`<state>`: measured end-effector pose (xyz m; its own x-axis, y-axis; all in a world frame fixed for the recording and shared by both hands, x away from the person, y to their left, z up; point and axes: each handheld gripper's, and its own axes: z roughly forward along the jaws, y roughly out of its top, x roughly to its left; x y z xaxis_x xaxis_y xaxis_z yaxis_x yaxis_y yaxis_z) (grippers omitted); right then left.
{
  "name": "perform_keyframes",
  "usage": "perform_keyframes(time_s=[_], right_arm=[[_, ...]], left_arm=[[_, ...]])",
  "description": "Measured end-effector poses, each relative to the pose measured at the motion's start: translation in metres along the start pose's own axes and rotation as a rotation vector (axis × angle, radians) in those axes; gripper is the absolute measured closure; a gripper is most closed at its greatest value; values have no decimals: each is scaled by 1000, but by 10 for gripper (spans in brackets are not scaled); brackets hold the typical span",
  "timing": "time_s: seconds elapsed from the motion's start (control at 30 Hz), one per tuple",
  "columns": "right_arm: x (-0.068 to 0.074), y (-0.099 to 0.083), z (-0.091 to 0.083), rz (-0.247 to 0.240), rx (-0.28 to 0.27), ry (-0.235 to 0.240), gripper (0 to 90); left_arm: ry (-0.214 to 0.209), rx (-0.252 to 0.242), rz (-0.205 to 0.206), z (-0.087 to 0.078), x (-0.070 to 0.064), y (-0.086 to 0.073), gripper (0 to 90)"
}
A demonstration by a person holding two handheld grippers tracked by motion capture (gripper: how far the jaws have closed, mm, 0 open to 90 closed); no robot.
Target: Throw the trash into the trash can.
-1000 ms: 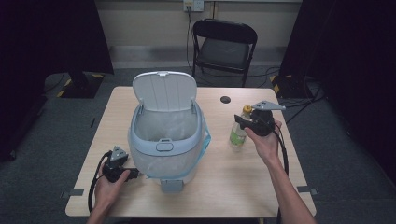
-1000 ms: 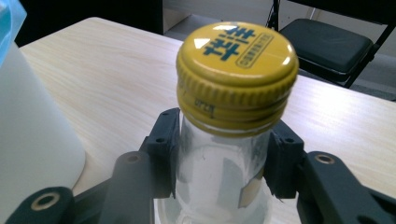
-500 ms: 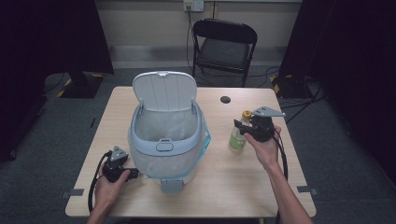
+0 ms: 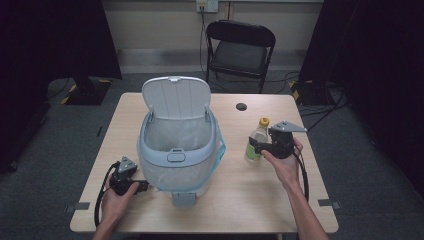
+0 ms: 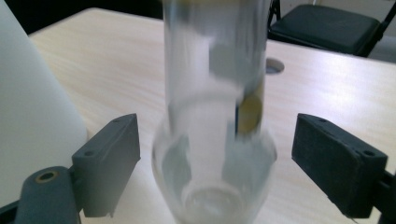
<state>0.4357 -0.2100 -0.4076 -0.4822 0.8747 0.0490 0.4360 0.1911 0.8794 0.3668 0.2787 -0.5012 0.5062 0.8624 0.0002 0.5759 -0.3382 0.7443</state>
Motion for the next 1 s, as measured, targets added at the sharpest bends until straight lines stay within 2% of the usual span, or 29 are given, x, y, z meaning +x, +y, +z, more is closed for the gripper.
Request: perform_keyframes(time_s=[0.2, 0.33, 0.37, 0.43, 0.53, 1.0], right_arm=[[-1, -33, 13, 35, 48, 39, 143], [-1, -50, 28, 27, 83, 37, 161], [-1, -52, 32, 11, 90, 24, 179], [-1, -55, 37, 4, 89, 16, 175], [4, -57, 43, -35, 97, -19, 177], [0, -58, 50, -38, 103, -19, 272]], left_arm=[[0, 0, 0, 0, 0, 0, 199], [1, 0, 0, 0, 0, 0, 199], [1, 0, 0, 0, 0, 0, 199], [1, 0, 0, 0, 0, 0, 199], [0, 0, 0, 0, 0, 0, 199], [0, 0, 0, 0, 0, 0, 199]])
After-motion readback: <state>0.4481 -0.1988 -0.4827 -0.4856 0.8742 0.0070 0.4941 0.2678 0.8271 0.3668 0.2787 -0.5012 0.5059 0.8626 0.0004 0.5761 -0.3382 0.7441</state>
